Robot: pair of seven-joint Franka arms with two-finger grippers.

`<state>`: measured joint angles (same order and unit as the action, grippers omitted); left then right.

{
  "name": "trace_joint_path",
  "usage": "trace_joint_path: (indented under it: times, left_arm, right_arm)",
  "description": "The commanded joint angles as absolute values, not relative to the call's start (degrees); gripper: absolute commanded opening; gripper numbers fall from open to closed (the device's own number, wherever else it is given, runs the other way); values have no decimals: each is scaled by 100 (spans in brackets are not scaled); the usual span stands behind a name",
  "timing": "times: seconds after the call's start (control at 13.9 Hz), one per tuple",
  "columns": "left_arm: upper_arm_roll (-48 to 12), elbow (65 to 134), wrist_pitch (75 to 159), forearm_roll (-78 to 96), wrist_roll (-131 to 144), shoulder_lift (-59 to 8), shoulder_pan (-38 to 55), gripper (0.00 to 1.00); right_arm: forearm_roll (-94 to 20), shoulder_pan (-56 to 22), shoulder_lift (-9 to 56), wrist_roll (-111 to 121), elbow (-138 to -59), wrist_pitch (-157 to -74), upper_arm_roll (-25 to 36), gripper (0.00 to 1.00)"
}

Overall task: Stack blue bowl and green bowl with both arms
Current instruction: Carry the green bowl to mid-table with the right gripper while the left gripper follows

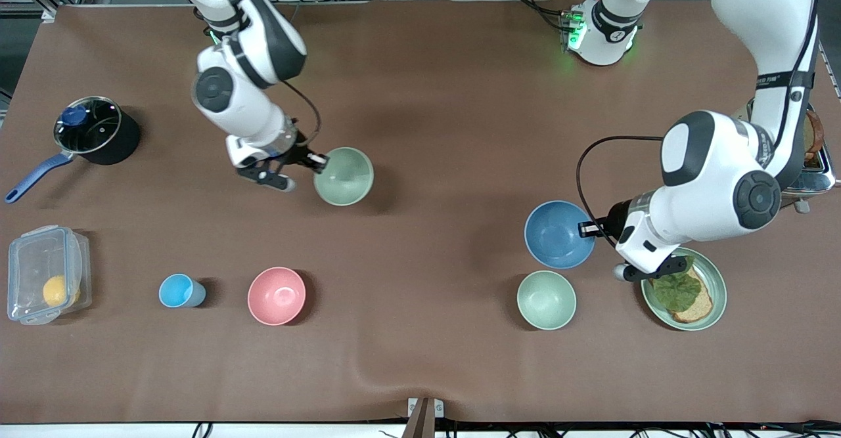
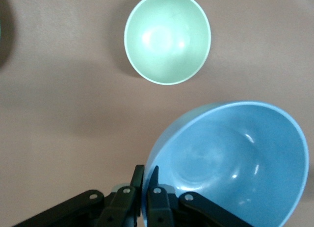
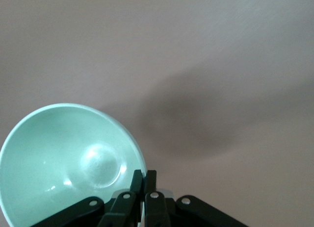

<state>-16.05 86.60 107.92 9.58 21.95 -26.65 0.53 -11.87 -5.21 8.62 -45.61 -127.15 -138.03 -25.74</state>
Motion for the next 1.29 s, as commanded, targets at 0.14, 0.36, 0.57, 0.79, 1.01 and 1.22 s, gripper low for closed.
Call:
trace_joint_path:
  times: [0.14, 0.36, 0.57, 0.79, 1.01, 1.22]
  left_arm:
    - [-1819, 8772, 11012, 1169, 2434, -2680, 377, 0]
    - [-1819, 8780, 11153, 1169, 2654, -2733, 474, 0]
    - [-1819, 8789, 11153, 1160, 2654, -2742, 536, 0]
    - [-1819, 8798, 11153, 1160, 2654, -2751, 536, 0]
    - [-1819, 8807, 11153, 1143, 2646, -2803, 536, 0]
    - [-1819, 8824, 11153, 1134, 2646, -2821, 580, 0]
  right_arm:
    - [-92, -1335, 1905, -6631, -11762, -13992, -2575, 0]
    - [1148, -1792, 2591, -8143, -11269, -14018, -2575, 0]
    - [1949, -2109, 2961, -9164, -11101, -14159, -2575, 0]
    - [2013, -2381, 2997, -9483, -11057, -14159, -2575, 0]
    - [2021, -2531, 3032, -9746, -11039, -14159, -2575, 0]
    - [2030, -2531, 3138, -9773, -11039, -14194, -2575, 33]
